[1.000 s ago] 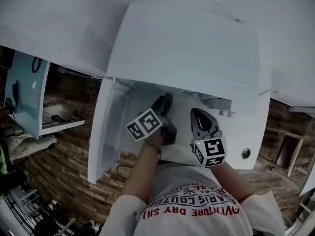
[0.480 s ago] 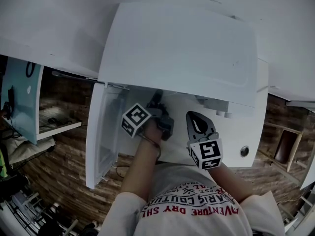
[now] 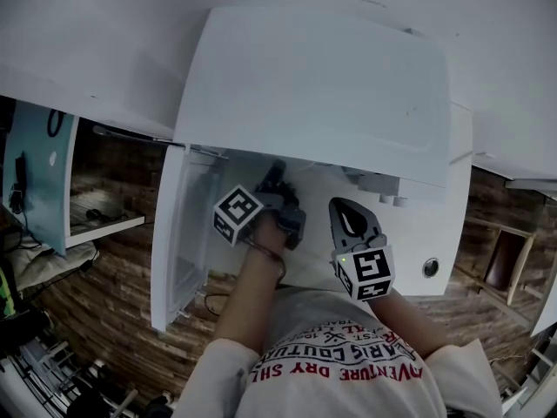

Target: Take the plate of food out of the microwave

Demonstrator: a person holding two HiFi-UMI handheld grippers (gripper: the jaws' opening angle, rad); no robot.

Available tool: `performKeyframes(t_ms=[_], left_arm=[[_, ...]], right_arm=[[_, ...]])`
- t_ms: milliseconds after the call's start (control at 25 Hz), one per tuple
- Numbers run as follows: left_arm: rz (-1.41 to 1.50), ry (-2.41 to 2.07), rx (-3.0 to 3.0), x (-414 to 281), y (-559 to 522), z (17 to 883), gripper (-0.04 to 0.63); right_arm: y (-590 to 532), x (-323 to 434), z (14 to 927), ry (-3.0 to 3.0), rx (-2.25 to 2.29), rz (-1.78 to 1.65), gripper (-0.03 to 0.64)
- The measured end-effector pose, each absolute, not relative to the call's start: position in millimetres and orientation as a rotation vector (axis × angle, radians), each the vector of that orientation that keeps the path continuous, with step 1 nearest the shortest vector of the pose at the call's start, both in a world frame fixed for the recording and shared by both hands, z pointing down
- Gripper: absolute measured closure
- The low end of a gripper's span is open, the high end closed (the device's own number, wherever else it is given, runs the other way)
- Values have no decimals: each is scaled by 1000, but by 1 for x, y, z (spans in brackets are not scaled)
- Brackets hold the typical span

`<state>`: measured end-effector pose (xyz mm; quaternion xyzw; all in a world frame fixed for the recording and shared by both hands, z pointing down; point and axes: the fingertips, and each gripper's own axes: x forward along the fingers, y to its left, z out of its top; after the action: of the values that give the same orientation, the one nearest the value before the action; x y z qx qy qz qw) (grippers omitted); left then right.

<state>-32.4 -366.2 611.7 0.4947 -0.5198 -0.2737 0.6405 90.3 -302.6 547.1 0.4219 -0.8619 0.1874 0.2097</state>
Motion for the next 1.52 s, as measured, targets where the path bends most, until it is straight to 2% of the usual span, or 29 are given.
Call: performKeyframes(t_ms=[840,1520], left_arm=[[-673,-1068,1251,-26,-325,581,581],[-690,-911,1420,-14,-252,499,581]], right_arm=[[-282,109,525,-2409,1253,500,606],[-270,132,482,-2432,1403,394,606]])
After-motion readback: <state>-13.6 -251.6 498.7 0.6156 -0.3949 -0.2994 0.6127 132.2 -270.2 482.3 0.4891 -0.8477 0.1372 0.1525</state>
